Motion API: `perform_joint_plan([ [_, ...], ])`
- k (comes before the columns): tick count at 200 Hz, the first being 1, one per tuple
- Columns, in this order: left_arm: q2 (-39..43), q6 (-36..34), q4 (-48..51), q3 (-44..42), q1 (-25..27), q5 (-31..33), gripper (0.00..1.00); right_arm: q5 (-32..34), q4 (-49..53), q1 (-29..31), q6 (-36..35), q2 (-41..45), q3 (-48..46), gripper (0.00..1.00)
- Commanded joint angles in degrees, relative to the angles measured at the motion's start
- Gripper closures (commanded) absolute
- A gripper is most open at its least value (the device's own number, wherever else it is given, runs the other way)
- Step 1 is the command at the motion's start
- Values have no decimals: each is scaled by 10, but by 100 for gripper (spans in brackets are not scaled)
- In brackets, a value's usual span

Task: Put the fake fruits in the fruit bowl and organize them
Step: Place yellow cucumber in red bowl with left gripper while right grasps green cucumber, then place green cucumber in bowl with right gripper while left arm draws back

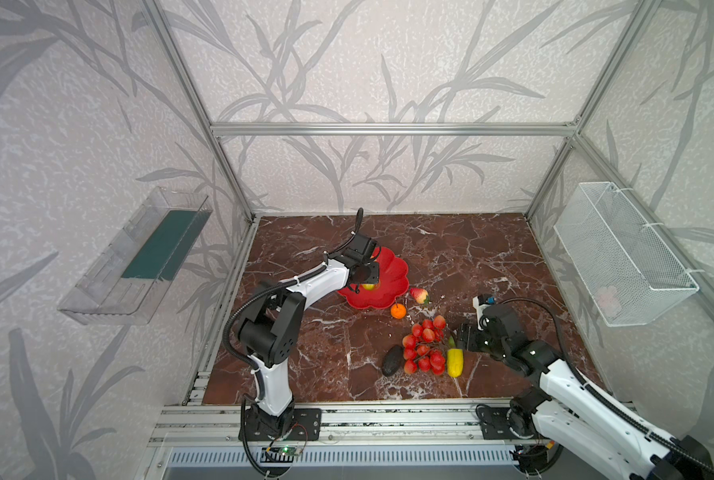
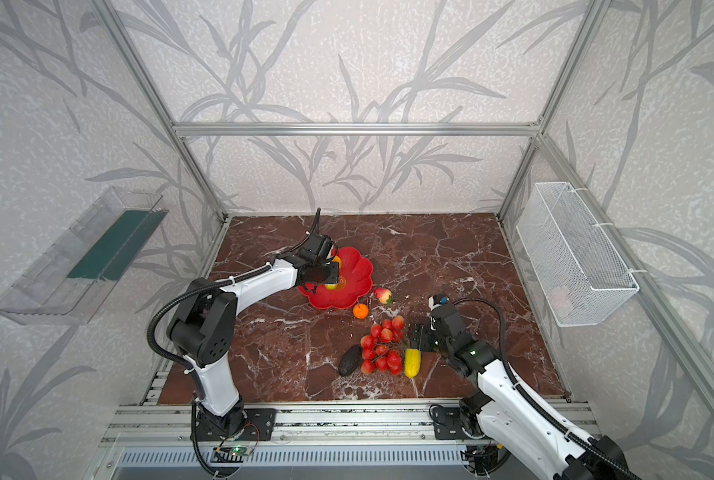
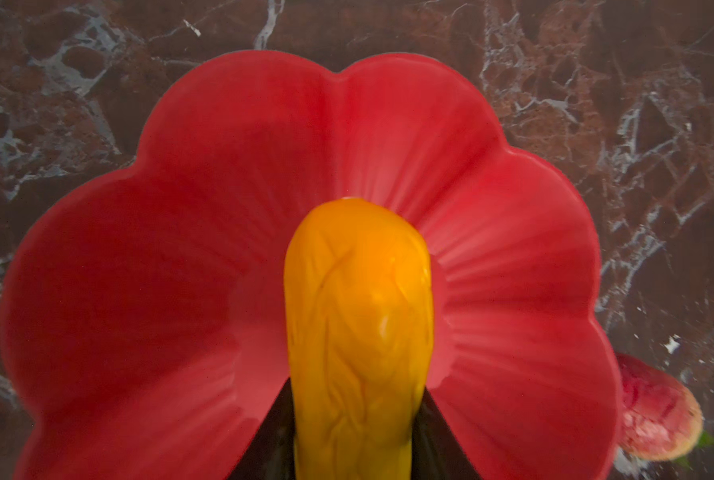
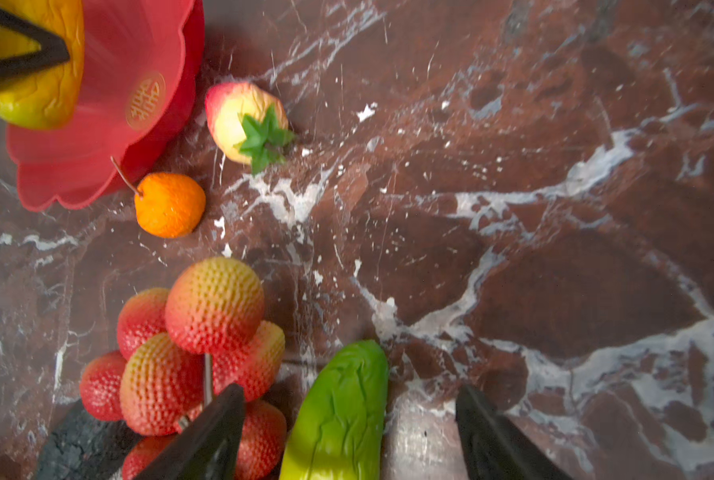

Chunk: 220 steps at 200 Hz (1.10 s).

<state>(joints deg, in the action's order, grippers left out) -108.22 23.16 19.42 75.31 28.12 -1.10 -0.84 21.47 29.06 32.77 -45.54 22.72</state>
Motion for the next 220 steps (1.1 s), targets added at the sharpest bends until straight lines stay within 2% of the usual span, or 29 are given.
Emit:
perform_joint_plan([
  [1, -28, 12, 37, 30, -4, -5, 64, 26, 24, 22, 33, 8, -10, 22],
  [31, -36, 25, 39, 34, -9, -12, 44, 18, 15, 36, 54, 0, -12, 24],
  [54, -5, 34, 15, 16, -18, -19, 37, 19, 4, 49, 63, -14, -14, 24],
  [99, 122, 39, -89, -60, -35, -31, 29, 21, -35, 58, 79, -54, -16, 28],
  [125, 218, 59, -182, -141, -40, 1, 24, 19, -62, 59, 87, -83, -21, 30],
  [161, 348, 83, -237, -243, -52, 57, 17, 14, -82, 64, 96, -125, -20, 38],
  [182, 415, 93, -250, -296, -58, 81, 15, 18, -84, 66, 98, -144, -19, 43],
  [220, 498, 104, -238, -359, -65, 127, 12, 42, -80, 66, 98, -147, -13, 62],
])
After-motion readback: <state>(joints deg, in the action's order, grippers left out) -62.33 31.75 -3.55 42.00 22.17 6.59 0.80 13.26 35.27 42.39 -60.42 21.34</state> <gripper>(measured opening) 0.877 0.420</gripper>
